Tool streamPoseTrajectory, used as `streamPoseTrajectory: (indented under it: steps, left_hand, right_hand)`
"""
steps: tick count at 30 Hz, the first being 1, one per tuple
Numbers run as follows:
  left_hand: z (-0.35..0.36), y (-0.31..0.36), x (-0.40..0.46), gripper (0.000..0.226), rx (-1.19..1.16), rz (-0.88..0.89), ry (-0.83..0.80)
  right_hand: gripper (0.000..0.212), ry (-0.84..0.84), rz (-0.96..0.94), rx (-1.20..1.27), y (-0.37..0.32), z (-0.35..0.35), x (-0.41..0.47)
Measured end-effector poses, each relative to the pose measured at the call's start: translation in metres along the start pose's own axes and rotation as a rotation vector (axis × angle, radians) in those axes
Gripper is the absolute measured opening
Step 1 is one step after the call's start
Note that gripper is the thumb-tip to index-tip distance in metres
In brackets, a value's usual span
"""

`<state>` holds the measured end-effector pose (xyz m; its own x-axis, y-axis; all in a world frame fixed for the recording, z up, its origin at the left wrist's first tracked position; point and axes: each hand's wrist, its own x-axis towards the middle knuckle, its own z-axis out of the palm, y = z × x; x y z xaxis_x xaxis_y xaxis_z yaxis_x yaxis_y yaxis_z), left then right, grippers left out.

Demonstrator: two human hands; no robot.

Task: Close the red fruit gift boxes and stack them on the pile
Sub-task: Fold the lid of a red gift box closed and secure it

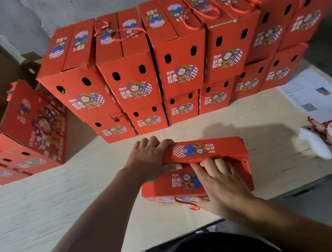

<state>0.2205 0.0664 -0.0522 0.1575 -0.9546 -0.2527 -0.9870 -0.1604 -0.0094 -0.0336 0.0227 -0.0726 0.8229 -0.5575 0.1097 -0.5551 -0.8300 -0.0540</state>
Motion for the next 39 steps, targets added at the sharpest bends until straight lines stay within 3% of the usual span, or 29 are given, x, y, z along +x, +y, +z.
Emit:
streamPoseTrajectory:
  steps: [4, 9, 11, 13, 16, 19, 21, 23, 26, 27, 28, 29, 32, 34, 36, 39]
  left_hand:
    - [-0.004, -0.001, -0.012, 0.102, -0.065, -0.099, -0.005]
    - [-0.016, -0.002, -0.018, 0.097, -0.369, -0.264, -0.109]
    - [-0.019, 0.003, -0.021, 0.075, -0.296, -0.258, -0.213]
    - [-0.018, 0.015, -0.029, 0.06, -0.128, -0.175, -0.213]
    - [-0.012, 0.027, -0.039, 0.059, -0.103, -0.165, -0.153]
    - [-0.007, 0.031, -0.044, 0.06, -0.13, -0.179, -0.144]
    - [-0.007, 0.036, -0.049, 0.059, 0.009, -0.107, -0.16]
    - [-0.014, 0.055, -0.052, 0.056, 0.041, -0.162, -0.215]
    - [-0.01, 0.086, -0.056, 0.075, -0.448, -0.424, -0.248]
    - [-0.008, 0.098, -0.06, 0.079, -0.684, -0.472, -0.273]
    - [-0.006, 0.108, -0.064, 0.079, -0.843, -0.467, -0.313]
    - [-0.006, 0.113, -0.067, 0.08, -0.859, -0.43, -0.354]
    - [-0.011, 0.105, -0.059, 0.094, -0.327, -0.315, -0.238]
    - [-0.015, 0.094, -0.044, 0.096, -0.181, -0.205, -0.04]
    - [-0.014, 0.082, -0.028, 0.108, -0.083, 0.08, 0.085]
    - [-0.012, 0.062, 0.001, 0.119, 0.163, 0.471, 0.041]
  right_hand:
    - [0.103, 0.014, -0.037, 0.031, 0.005, -0.002, 0.007]
    - [0.122, -0.018, -0.05, 0.093, 0.026, 0.003, 0.017]
    - [0.121, -0.114, -0.063, 0.104, 0.04, -0.003, 0.03]
    - [0.112, -0.125, -0.109, 0.093, 0.052, -0.007, 0.038]
    - [0.108, 0.001, -0.138, 0.134, 0.061, -0.005, 0.035]
    - [0.115, 0.137, -0.041, 0.222, 0.061, 0.006, 0.02]
    - [0.1, 0.315, 0.057, 0.286, 0.056, 0.015, 0.001]
    - [0.077, 0.416, 0.148, 0.337, 0.057, 0.015, -0.009]
    - [0.058, 0.375, 0.362, 0.489, 0.081, -0.003, 0.014]
    - [0.059, 0.272, 0.389, 0.531, 0.088, -0.016, 0.03]
    - [0.058, 0.206, 0.288, 0.582, 0.092, -0.021, 0.044]
    - [0.047, 0.095, 0.137, 0.63, 0.095, -0.027, 0.044]
    - [0.057, -0.124, -0.048, 0.594, 0.086, -0.045, 0.048]
    - [0.046, -0.17, 0.021, 0.671, 0.079, -0.05, 0.048]
    - [0.065, -0.196, 0.141, 0.698, 0.065, -0.048, 0.045]
    - [0.088, -0.067, 0.183, 0.628, 0.043, -0.031, 0.032]
